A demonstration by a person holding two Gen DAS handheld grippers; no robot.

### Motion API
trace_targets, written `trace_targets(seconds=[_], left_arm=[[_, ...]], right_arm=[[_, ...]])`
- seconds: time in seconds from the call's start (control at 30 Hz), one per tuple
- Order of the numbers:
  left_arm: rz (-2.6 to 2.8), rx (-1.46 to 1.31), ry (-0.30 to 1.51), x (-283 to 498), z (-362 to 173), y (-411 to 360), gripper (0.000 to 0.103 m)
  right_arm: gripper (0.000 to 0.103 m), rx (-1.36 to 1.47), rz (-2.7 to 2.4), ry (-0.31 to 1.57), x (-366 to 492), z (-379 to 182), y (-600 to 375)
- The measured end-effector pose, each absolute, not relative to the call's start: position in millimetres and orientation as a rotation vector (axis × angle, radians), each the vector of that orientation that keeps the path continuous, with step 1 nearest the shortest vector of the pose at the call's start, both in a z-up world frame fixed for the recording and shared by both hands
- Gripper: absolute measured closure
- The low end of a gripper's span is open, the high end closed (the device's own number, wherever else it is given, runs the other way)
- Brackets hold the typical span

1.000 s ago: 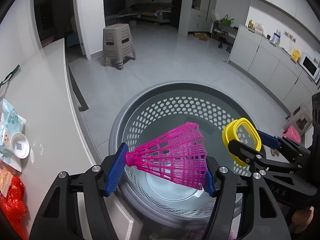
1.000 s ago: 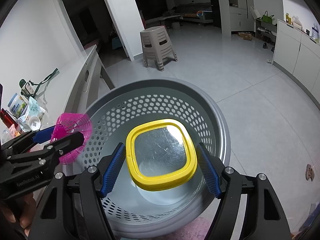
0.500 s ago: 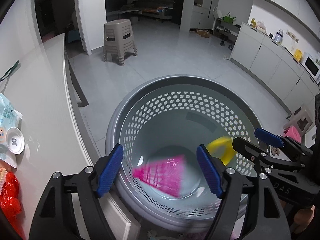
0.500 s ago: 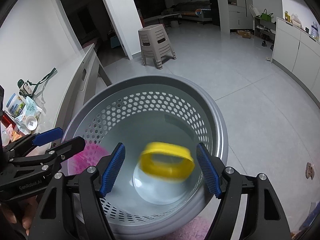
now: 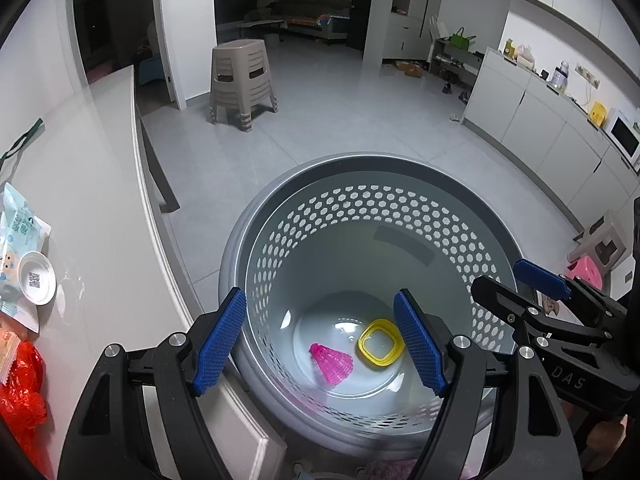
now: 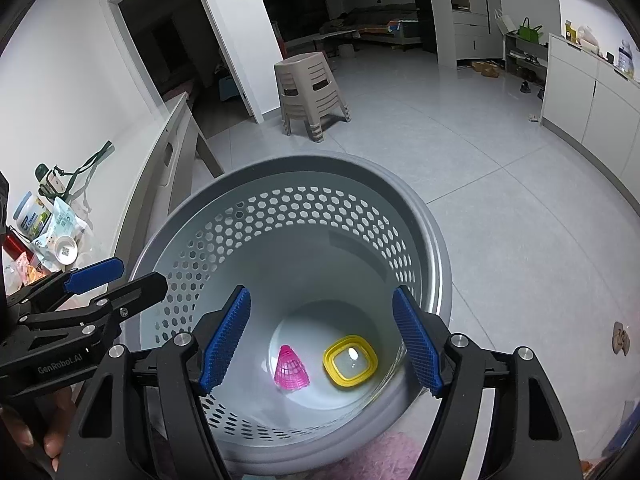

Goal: Collect trash
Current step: 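Open both grippers to drop the shuttlecock and lid into the basket, then move both tools back toward the table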

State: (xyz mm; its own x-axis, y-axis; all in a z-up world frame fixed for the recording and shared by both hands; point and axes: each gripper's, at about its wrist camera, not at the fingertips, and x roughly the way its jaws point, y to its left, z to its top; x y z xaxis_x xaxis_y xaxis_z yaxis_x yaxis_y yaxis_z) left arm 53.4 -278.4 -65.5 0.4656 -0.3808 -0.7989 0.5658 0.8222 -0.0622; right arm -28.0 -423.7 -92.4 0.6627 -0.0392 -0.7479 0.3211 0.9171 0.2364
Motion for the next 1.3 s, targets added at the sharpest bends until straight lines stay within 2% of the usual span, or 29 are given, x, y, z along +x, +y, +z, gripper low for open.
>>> trace_targets(seconds=[0.67, 1.3], left_arm=[[-0.516, 0.167, 0.835, 39, -34, -219, 0.025], [-0.352, 0.109, 0.705, 8, 19, -93, 0.018]], right_arm=[[0.033, 0.384, -0.158, 0.760, -44, -60, -381], [0.033, 0.316, 0.017, 0.732, -19, -31, -281]])
